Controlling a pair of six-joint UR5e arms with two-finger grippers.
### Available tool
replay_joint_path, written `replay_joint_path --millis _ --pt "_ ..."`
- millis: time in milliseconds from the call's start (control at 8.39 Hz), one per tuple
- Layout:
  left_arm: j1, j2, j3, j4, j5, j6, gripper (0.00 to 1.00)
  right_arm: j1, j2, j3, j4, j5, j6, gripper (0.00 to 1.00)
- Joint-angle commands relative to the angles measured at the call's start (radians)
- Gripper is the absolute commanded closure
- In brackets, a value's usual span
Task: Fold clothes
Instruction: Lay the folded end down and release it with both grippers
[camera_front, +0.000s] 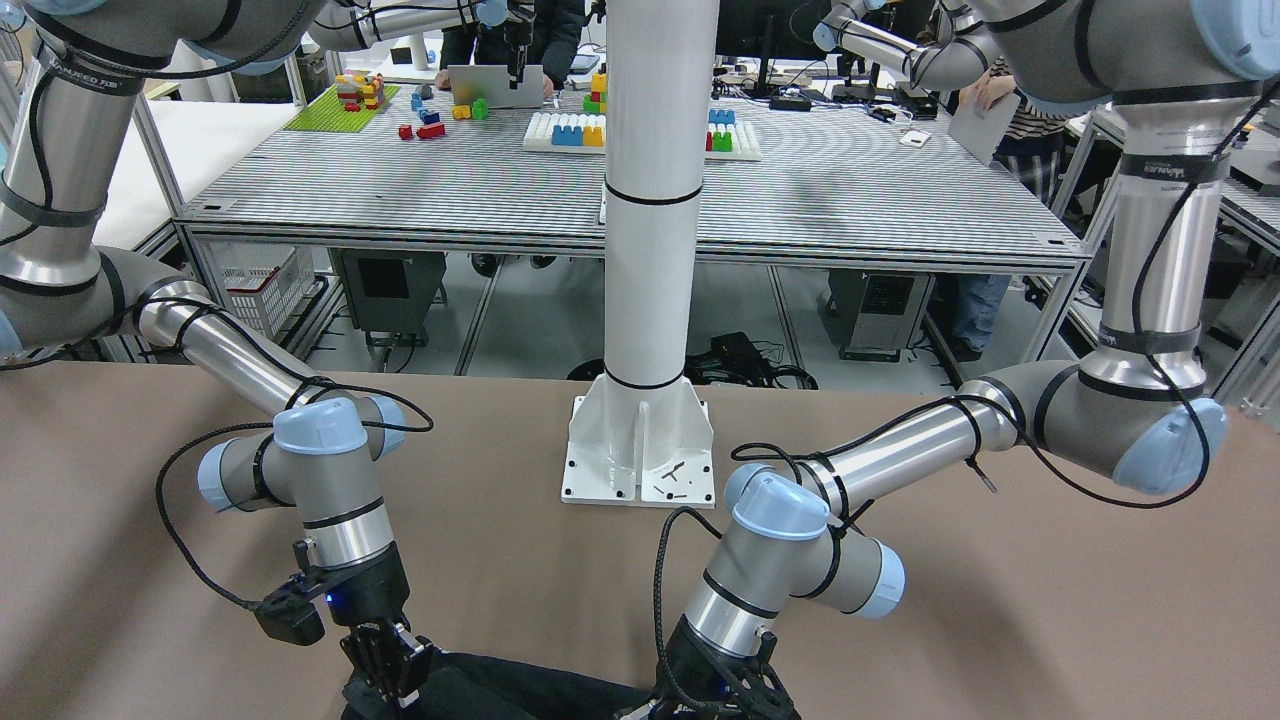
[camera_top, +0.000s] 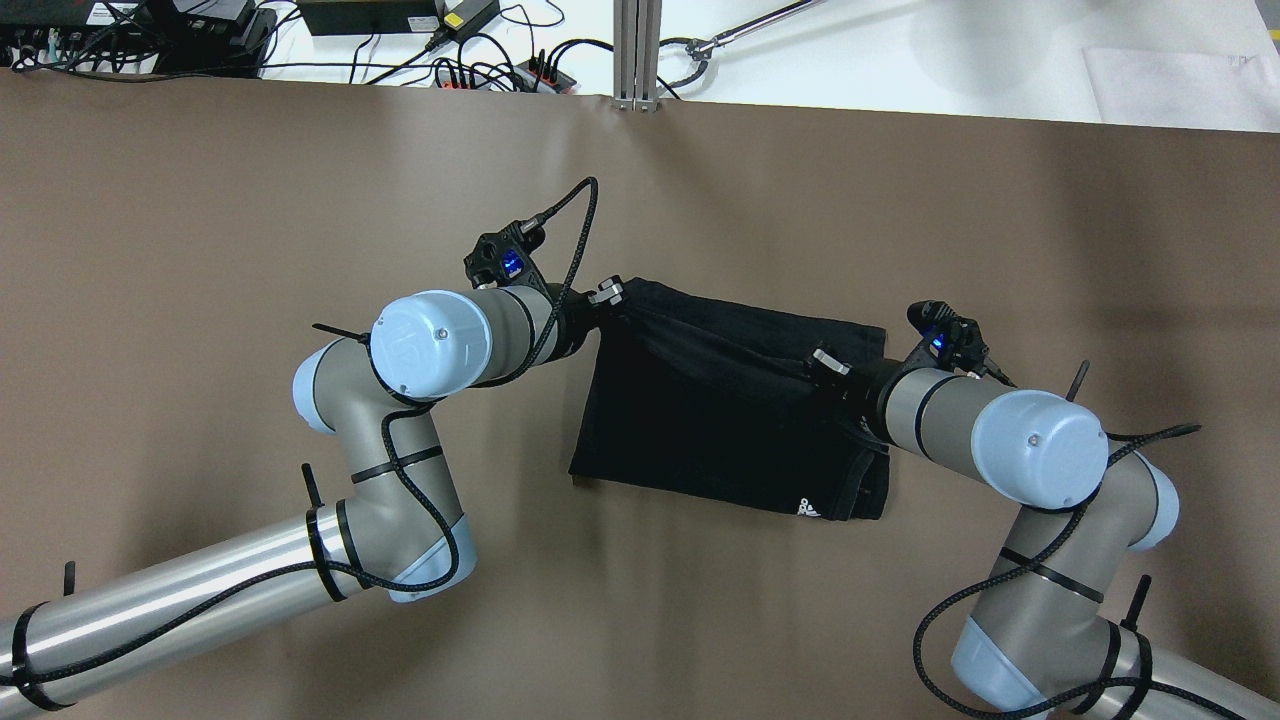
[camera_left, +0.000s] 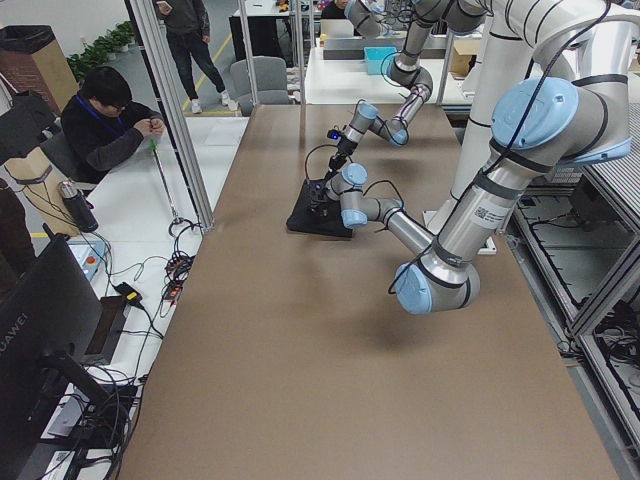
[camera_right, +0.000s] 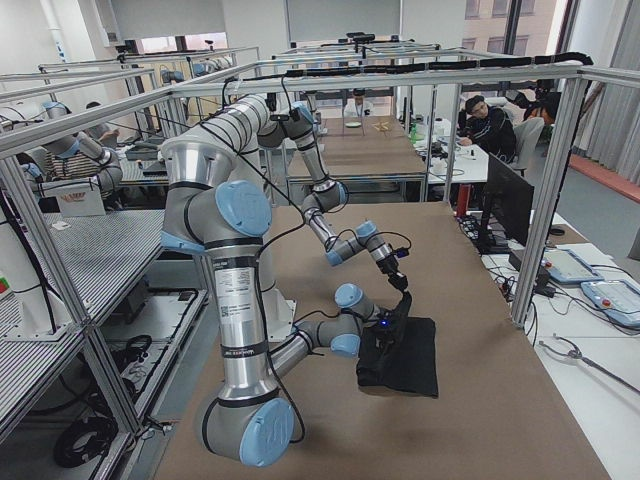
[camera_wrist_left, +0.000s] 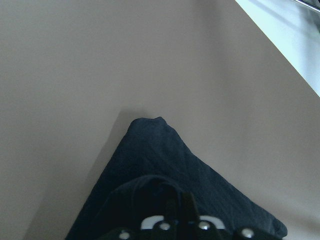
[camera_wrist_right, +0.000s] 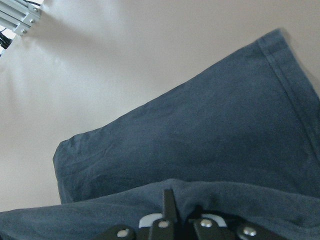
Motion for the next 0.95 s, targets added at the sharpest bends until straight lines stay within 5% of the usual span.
replay_joint_path --millis 0,358,596,834 --pt "0.001 -0.003 -0.007 -0.003 0.001 0.005 0.05 0.032 0.012 -0.002 -0.004 0.006 -0.012 0.06" --pt "-0.078 0.002 -0.007 0.004 -0.025 0.041 0.05 0.080 0.022 0.019 -0.015 0.205 -0.098 0.06" --pt "-0.144 0.034 -0.002 -0.002 -0.109 0.107 0.05 0.034 0.096 0.064 -0.199 0.195 -0.097 0.06" --pt "-0.197 0.074 -0.008 -0.008 -0.180 0.161 0.05 -0.032 0.216 0.021 -0.361 0.087 -0.144 0.06"
